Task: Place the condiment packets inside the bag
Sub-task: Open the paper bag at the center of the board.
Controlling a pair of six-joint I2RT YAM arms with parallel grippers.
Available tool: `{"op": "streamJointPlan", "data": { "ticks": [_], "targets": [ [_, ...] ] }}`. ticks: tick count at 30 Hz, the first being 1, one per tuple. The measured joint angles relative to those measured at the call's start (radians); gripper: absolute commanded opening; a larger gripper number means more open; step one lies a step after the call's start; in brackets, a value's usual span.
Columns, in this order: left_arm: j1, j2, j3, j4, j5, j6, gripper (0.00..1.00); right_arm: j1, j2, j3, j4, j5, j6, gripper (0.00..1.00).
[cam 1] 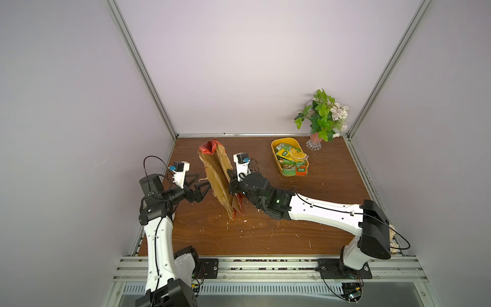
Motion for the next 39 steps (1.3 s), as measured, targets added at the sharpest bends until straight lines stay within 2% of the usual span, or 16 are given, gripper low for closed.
{"op": "streamJointPlan", "data": {
  "ticks": [5, 8, 13, 24, 32, 37, 39],
  "targets": [
    [-0.011, 0.035, 0.037, -0.026, 0.019, 0.01, 0.99, 0.0, 0.0, 0.0, 0.012, -0.002, 0.039, 0.0],
    [-0.011, 0.062, 0.072, -0.091, 0.035, 0.06, 0.99, -0.004, 0.0, -0.002, 0.013, 0.003, 0.05, 0.0],
    [-0.011, 0.032, 0.083, -0.151, 0.071, 0.11, 0.99, -0.022, 0.0, -0.033, 0.043, 0.012, 0.067, 0.0],
    [-0.039, 0.054, 0.108, -0.184, 0.1, 0.117, 0.99, -0.06, -0.04, -0.095, 0.082, 0.033, 0.093, 0.0],
    [-0.29, 0.146, 0.243, -0.187, -0.053, 0.054, 0.99, -0.06, -0.04, -0.095, 0.087, 0.028, 0.119, 0.0],
    [-0.341, 0.177, 0.278, -0.114, -0.214, -0.035, 1.0, -0.06, -0.04, -0.097, 0.096, 0.026, 0.129, 0.0],
    [-0.345, 0.192, 0.272, -0.083, -0.271, -0.072, 0.97, -0.06, -0.041, -0.098, 0.102, 0.025, 0.13, 0.0]
  ]
}}
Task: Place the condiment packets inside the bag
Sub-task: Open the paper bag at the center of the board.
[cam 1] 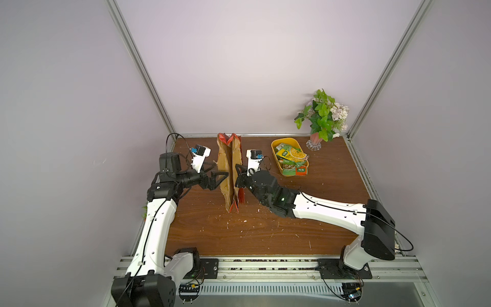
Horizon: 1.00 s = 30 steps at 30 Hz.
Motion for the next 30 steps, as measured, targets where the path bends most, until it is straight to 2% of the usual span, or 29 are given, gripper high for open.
{"op": "streamJointPlan", "data": {
  "ticks": [3, 4, 6, 7, 8, 9, 11, 13, 17, 24, 30],
  "targets": [
    [-0.02, 0.023, -0.017, 0.029, -0.066, -0.04, 0.91, 0.0, -0.002, -0.006, 0.008, -0.001, 0.0, 0.0],
    [-0.033, 0.029, -0.024, 0.036, -0.081, -0.045, 0.85, 0.0, -0.002, -0.007, 0.008, -0.002, 0.0, 0.0],
    [-0.066, 0.04, -0.034, 0.038, -0.105, -0.068, 0.66, 0.0, -0.002, -0.007, 0.008, -0.004, 0.0, 0.0],
    [-0.079, 0.044, -0.035, 0.04, -0.115, -0.07, 0.54, 0.0, -0.002, -0.007, 0.01, -0.005, 0.0, 0.0],
    [-0.093, 0.049, -0.035, 0.042, -0.126, -0.071, 0.38, 0.0, -0.002, -0.007, 0.01, -0.005, 0.0, 0.0],
    [-0.101, 0.052, -0.035, 0.045, -0.135, -0.074, 0.28, 0.0, -0.002, -0.007, 0.009, -0.005, -0.001, 0.0],
    [-0.109, 0.055, -0.034, 0.048, -0.16, -0.076, 0.12, 0.0, -0.002, -0.007, 0.006, -0.002, -0.004, 0.0],
    [-0.114, 0.061, -0.019, 0.046, -0.206, -0.076, 0.01, 0.0, -0.002, -0.006, -0.007, 0.003, -0.009, 0.0],
    [-0.121, 0.099, 0.059, 0.014, -0.371, -0.069, 0.0, -0.002, -0.002, 0.04, -0.082, 0.021, -0.032, 0.0],
    [-0.151, 0.178, 0.228, -0.025, -0.645, 0.01, 0.0, -0.032, 0.0, 0.251, -0.304, 0.031, -0.057, 0.0],
    [-0.262, 0.15, 0.255, -0.042, -0.813, 0.089, 0.0, -0.05, 0.121, 0.574, -0.639, 0.042, -0.045, 0.0]
  ]
}}
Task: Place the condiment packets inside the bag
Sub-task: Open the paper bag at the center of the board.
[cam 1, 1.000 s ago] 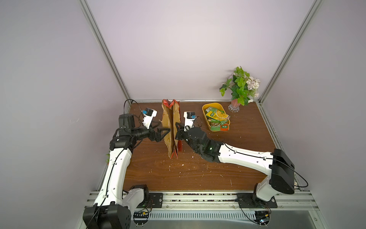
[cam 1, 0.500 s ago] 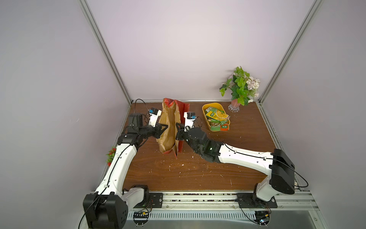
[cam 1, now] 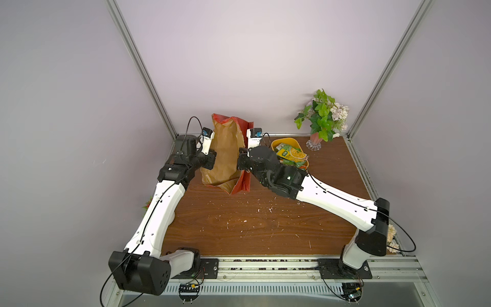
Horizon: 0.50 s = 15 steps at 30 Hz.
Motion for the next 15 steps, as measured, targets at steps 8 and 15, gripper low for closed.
{"op": "streamJointPlan", "data": {
  "ticks": [8, 15],
  "targets": [
    [-0.083, -0.02, 0.0, -0.045, -0.195, 0.068, 0.0, 0.0, 0.275, 0.499, -0.465, 0.049, 0.019, 0.0],
    [-0.084, -0.022, -0.004, -0.05, -0.386, 0.161, 0.0, 0.0, 0.305, 0.536, -0.665, 0.1, 0.034, 0.0]
  ]
}}
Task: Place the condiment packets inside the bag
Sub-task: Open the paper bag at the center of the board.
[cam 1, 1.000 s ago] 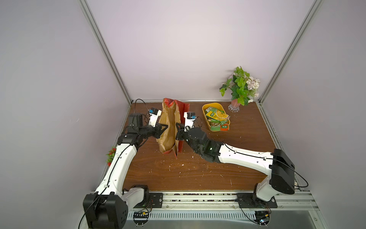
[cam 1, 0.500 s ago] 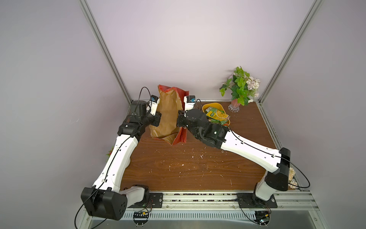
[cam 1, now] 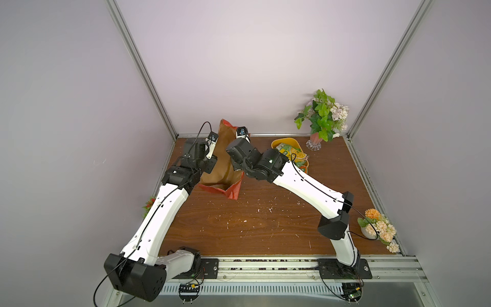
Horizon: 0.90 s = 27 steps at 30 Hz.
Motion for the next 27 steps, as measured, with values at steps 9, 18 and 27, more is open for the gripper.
{"op": "streamJointPlan", "data": {
  "ticks": [9, 18, 27],
  "targets": [
    [-0.001, -0.011, -0.01, 0.01, -0.071, 0.053, 0.0, 0.0, -0.167, -0.276, 0.041, 0.02, 0.011, 0.0],
    [-0.002, -0.022, -0.037, -0.009, -0.025, 0.055, 0.5, -0.008, -0.361, -0.508, 0.166, -0.045, 0.0, 0.0],
    [-0.002, -0.127, 0.026, -0.067, 0.334, -0.096, 0.71, -0.087, -0.404, -0.705, 0.338, -0.293, -0.024, 0.0]
  ]
}}
